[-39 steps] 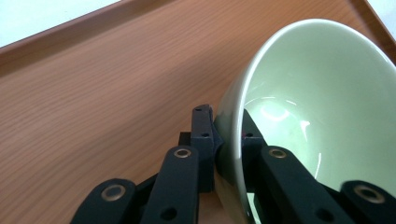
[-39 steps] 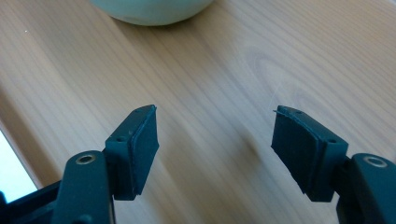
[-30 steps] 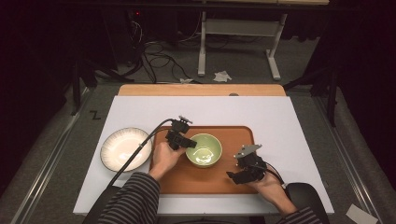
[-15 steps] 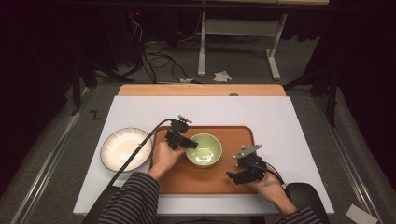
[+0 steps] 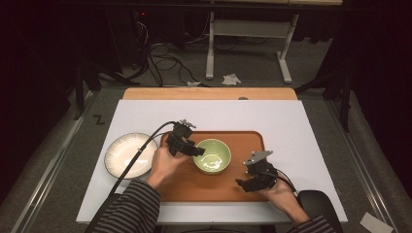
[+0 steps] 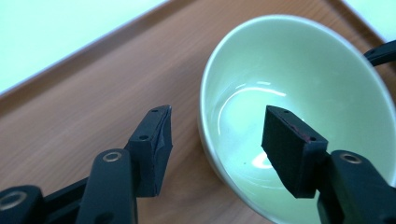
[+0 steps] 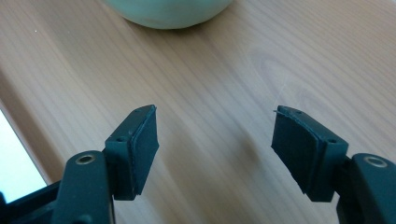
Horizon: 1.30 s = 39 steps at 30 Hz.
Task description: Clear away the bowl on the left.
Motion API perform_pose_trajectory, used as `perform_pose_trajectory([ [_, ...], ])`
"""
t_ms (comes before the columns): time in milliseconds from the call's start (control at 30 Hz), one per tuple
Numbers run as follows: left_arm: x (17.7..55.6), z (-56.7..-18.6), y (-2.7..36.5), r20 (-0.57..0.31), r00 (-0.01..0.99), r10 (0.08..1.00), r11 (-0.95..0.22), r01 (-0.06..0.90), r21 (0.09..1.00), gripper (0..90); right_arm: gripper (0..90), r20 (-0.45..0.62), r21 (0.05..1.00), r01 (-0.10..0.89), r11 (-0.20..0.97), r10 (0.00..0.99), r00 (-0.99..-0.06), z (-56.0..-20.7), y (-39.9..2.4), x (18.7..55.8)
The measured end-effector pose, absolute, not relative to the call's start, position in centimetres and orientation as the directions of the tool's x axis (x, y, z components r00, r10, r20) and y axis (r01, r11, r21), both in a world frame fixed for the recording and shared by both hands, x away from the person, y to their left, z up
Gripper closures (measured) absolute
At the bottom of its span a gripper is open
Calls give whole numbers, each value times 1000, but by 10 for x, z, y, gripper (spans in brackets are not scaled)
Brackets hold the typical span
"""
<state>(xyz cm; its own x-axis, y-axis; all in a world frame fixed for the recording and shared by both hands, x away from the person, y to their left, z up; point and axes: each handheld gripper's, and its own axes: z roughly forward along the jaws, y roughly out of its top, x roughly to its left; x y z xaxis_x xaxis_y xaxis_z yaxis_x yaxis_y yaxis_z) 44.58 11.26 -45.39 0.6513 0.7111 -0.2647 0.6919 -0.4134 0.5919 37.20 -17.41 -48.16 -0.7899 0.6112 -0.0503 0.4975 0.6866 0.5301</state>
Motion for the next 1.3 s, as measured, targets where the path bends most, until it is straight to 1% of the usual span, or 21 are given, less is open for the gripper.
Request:
perform_pose_trajectory([
  [200, 439, -445, 124, -249, 656, 712, -414, 679, 607, 434, 330, -46, 536, 496, 683, 611, -790, -482, -174, 371],
  [367, 435, -439, 138, -258, 639, 725, -374, 679, 631, 441, 330, -50, 526, 494, 692, 605, -794, -482, -174, 372],
  [533, 432, -437, 147, -255, 632, 732, -362, 677, 640, 441, 330, -54, 527, 490, 694, 603, -796, -482, -174, 372],
  [667, 426, -438, 150, -251, 629, 736, -356, 675, 646, 439, 330, -50, 526, 496, 691, 607, -793, -482, -174, 372],
  [767, 422, -439, 150, -226, 640, 735, -381, 665, 642, 438, 329, -51, 527, 494, 692, 606, -794, -482, -174, 372],
  [1100, 413, -440, 158, -236, 635, 735, -362, 663, 655, 434, 329, -47, 524, 490, 696, 598, -800, -483, -174, 372],
  [1300, 409, -441, 161, -225, 641, 734, -369, 654, 661, 434, 329, -42, 520, 497, 695, 602, -798, -483, -173, 371],
])
